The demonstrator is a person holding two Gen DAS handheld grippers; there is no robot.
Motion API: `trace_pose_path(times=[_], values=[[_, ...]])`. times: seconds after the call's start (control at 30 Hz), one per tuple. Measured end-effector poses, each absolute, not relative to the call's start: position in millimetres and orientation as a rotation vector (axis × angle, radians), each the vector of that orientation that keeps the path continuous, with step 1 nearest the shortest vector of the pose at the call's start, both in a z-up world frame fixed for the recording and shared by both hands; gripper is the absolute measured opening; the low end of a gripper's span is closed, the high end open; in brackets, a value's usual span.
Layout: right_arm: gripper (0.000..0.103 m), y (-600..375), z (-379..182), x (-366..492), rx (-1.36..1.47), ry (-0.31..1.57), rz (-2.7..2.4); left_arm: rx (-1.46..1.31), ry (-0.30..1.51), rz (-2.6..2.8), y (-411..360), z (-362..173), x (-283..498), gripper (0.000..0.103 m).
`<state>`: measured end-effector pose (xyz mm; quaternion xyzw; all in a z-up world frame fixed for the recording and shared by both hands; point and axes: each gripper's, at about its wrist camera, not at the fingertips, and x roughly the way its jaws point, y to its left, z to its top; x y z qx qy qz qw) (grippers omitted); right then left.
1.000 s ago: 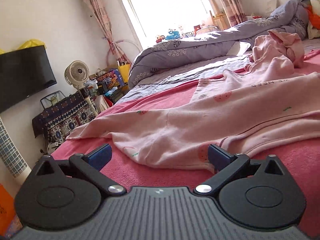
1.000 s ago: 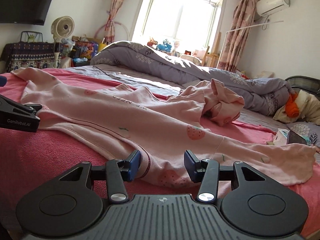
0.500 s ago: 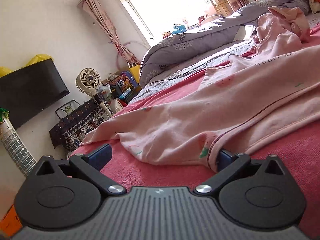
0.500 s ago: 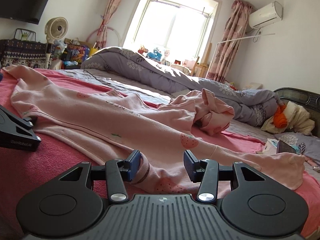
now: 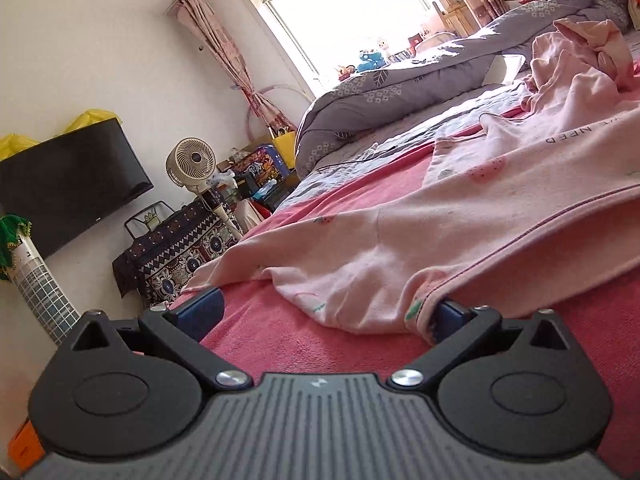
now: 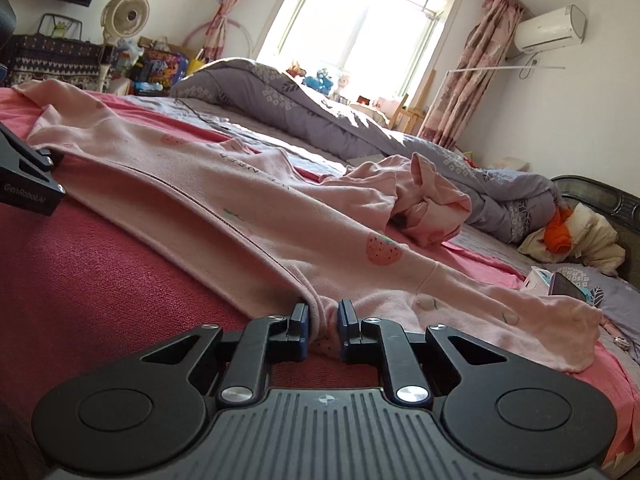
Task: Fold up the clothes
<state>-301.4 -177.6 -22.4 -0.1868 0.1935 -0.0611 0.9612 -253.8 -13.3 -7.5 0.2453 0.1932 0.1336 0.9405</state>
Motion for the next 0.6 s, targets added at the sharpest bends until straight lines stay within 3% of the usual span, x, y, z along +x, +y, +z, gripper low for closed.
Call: trace_pose_path(times=[0.17,0.37,0.53,0.6], values=[[0.009,-186,0,-332,-0.408,0.389,-0.049,0.473,0.391,0.204,2,14,-284,0.103],[0.011,-206,5,-341,-0.328,0.554,0.191,0.619,0.548,0.007,7,-10,-300,0.103],[0.056,-240,27,-337,-0.151,0.581,0.367,0.489,0.529,-0.159,38,53,-302,0.103],[0.065,-266,53,-322,-0.042,0.517,0.372,0.362,0.546,-0.25,57,85,-293,0.103]])
